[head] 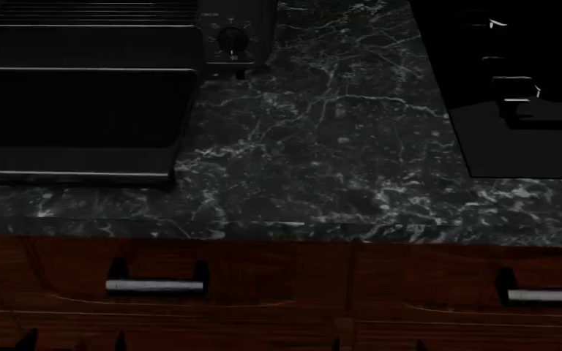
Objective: Close the toaster oven door.
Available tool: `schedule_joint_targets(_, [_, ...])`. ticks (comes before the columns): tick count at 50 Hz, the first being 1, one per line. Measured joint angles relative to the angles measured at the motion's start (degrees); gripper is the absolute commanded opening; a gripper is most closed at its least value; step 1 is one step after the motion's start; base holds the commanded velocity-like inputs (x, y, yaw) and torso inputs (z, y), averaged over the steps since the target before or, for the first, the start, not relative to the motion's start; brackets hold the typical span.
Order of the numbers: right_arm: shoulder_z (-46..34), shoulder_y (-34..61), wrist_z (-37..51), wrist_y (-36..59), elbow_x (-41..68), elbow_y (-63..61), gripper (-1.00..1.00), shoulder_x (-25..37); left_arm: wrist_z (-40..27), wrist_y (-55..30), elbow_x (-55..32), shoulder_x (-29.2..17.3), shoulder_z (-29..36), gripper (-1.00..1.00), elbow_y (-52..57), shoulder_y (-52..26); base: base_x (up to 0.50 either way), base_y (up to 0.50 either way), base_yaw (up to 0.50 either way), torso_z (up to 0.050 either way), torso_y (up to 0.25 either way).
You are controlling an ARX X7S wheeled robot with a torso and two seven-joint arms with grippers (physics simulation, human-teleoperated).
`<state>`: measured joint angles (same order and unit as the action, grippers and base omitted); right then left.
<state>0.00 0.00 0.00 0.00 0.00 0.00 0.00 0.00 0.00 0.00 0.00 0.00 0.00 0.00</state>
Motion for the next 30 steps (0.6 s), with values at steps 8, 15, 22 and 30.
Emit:
schedule_joint_targets(8, [-2.3, -0.06, 2.23, -0.57, 1.04, 0.59, 1.0, 1.51, -1.95, 0.6, -1.65, -1.86, 2.67, 1.0, -0.31, 0.24, 0.0, 0.0, 0.0, 0.0, 0.0])
schedule_joint_targets(15, [-3.49, -0.07, 3.51, -0.59, 2.09, 0.51, 1.0, 2.58, -1.84, 0.33, -4.23, -3.07, 3.9, 1.0, 0.05, 0.28, 0.0, 0.0, 0.0, 0.038, 0.0])
schedule_joint_targets(22, [-4.47, -0.06, 4.53, -0.5, 2.74, 0.03, 1.0, 3.37, -1.97, -0.24, -6.08, -3.97, 4.68, 1.0, 1.08, 0.39, 0.0, 0.0, 0.0, 0.05, 0.0])
schedule_joint_targets(30, [-5.45, 0.08, 5.46, -0.14, 3.27, -0.76, 1.0, 4.05, -2.56, -1.0, -7.09, -4.87, 5.46, 1.0, 2.58, 0.47, 0.0, 0.0, 0.0, 0.05, 0.0])
